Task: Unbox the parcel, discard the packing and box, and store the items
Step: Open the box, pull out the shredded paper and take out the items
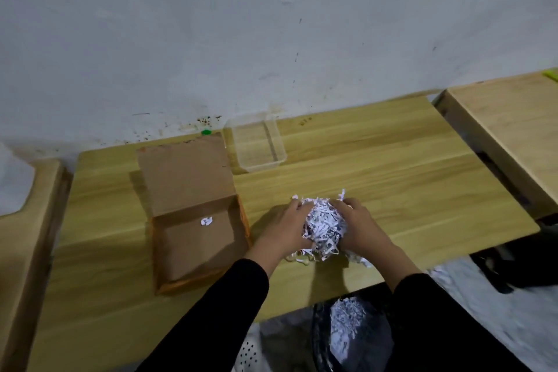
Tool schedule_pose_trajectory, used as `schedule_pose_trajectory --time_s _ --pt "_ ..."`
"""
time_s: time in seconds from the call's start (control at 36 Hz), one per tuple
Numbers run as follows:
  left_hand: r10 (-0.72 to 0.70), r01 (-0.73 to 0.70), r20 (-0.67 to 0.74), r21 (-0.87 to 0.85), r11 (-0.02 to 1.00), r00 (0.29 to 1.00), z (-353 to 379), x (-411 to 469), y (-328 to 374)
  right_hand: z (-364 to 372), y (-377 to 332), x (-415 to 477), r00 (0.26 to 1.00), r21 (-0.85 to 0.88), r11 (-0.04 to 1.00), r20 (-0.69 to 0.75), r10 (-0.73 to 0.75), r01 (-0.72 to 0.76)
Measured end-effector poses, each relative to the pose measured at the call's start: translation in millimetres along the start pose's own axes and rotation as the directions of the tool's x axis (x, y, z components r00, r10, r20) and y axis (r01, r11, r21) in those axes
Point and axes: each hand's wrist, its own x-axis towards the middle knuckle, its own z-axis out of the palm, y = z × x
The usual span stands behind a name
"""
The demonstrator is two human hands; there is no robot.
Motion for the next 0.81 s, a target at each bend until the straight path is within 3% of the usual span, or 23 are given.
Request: schedule_pose_trajectory --time_s 0.33,0.42,0.5,0.61,0.69,0.75,0.81 --pt "0.033 -0.033 -0.007 -0.003 0.999 0.999 -28 -24 14 -52 -26 -21 0.993 -0.057 0.992 0.028 -0.114 0.115" --pt "0.041 -0.043 -0.077 -0.019 0.999 0.996 -40 -34 9 -57 -46 -20 0.982 -0.074 0.979 -0.001 -0.191 0.190" --pt "-0.010 -0.005 -0.253 -0.058 0.998 0.968 -57 -50 -3 -50 -75 -14 0.957 -0.040 0.958 -0.050 -0.285 0.283" --pt "-0.206 0.109 -0.496 -0.217 0.970 0.844 -68 -88 -43 -19 -119 -2 0.927 0.006 0.928 -0.050 -0.372 0.373" --pt "-0.374 0.225 -0.640 -0.305 0.925 0.671 -63 -116 -92 21 -153 7 0.905 0.066 0.903 0.003 -0.425 0.424" --pt "-0.474 0.286 -0.664 -0.379 0.880 0.578 -55 -127 -115 42 -167 10 0.903 0.087 0.901 0.037 -0.428 0.424" --pt "-0.550 0.291 -0.633 -0.472 0.832 0.546 -47 -134 -119 55 -170 10 0.910 0.082 0.910 0.052 -0.412 0.407"
